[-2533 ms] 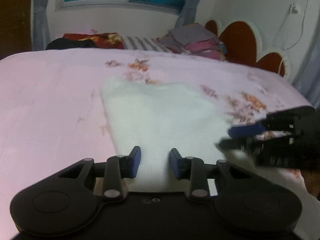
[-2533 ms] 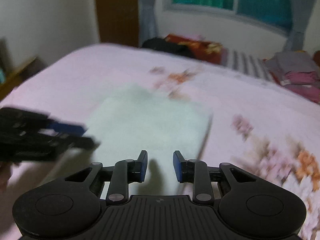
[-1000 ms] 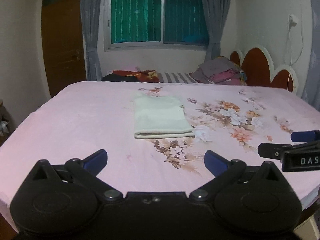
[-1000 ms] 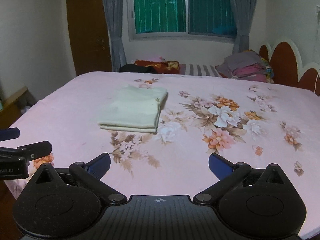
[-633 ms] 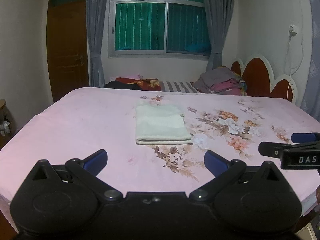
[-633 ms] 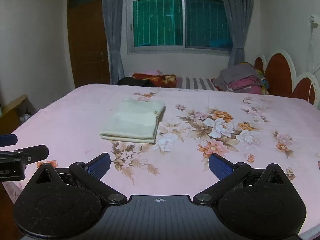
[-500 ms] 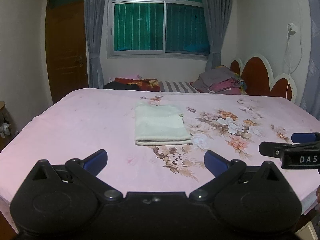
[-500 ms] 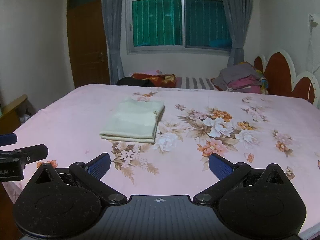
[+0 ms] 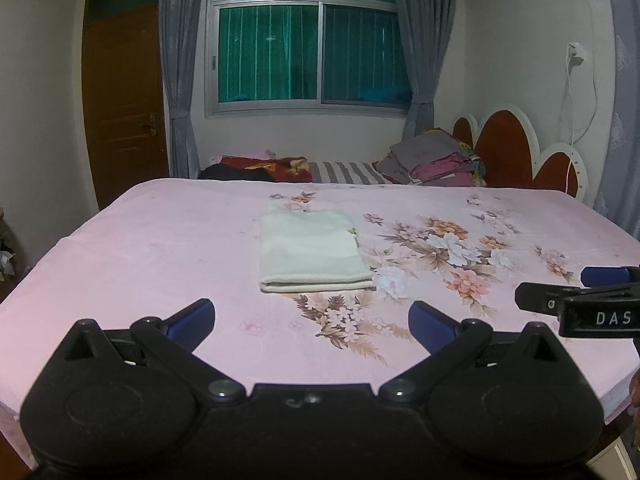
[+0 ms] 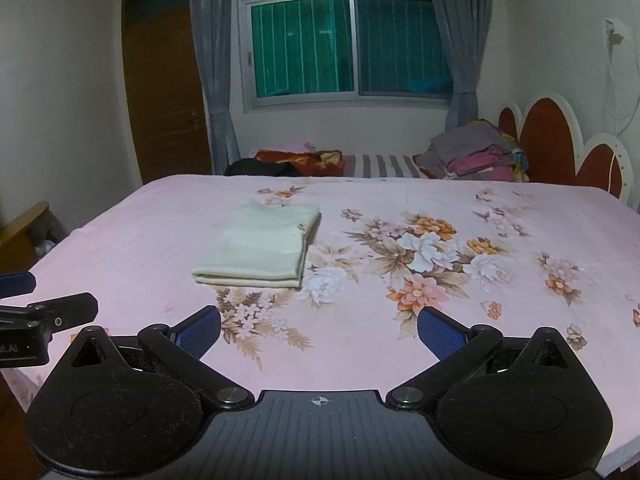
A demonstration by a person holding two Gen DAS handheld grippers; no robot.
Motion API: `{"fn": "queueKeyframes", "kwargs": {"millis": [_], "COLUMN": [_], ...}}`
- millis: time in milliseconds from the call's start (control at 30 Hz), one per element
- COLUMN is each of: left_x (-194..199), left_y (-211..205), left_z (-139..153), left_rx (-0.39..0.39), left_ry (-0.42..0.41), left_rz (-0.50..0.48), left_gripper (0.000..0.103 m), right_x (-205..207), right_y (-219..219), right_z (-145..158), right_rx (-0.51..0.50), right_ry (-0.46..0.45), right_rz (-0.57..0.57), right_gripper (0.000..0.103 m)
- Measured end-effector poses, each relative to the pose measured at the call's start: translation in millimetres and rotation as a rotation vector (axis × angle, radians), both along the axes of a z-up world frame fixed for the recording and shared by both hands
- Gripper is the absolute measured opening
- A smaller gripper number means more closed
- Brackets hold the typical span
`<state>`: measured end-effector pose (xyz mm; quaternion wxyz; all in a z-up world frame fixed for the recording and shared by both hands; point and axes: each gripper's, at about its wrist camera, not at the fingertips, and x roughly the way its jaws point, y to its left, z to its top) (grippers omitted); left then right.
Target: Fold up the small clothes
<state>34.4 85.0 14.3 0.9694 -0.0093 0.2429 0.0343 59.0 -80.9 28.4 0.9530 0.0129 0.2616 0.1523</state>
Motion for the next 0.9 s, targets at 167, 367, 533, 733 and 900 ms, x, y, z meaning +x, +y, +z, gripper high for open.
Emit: {"fn": "queueKeyframes", "kwargs": {"millis": [167, 367, 533, 733, 900], "left_x": [0.0, -0.6, -0.3, 0.2, 0.3], "left_y": [0.0, 2.1, 2.8, 3.9, 3.0], "left_z": [0.3, 1.2, 1.4, 2.3, 2.7], "left_rx": [-0.001, -0.007, -0.007, -0.007, -0.007], "left_ry": [0.0, 0.002, 0.002, -0.002, -0.004], "left_rz": [-0.001, 0.006, 0.006, 0.0, 0.001], "left_gripper": [0.103, 0.103, 0.103, 0.103, 0.103], "right_x": [-0.2, -1.5, -2.8, -3.4, -3.8], "right_y": [-0.6, -0.6, 1.4, 2.0, 1.7], "right_z": [0.2, 0.9, 1.0, 1.1, 1.9], "right_rx": [0.001, 0.006, -0.001, -0.004, -0.005], "right_ry": [-0.001, 0.003, 0.003, 0.004, 0.001], "right_rz": [0.0, 0.006, 0.011, 0.011, 0.007], "right_gripper": [0.103, 0.103, 0.103, 0.103, 0.103]}}
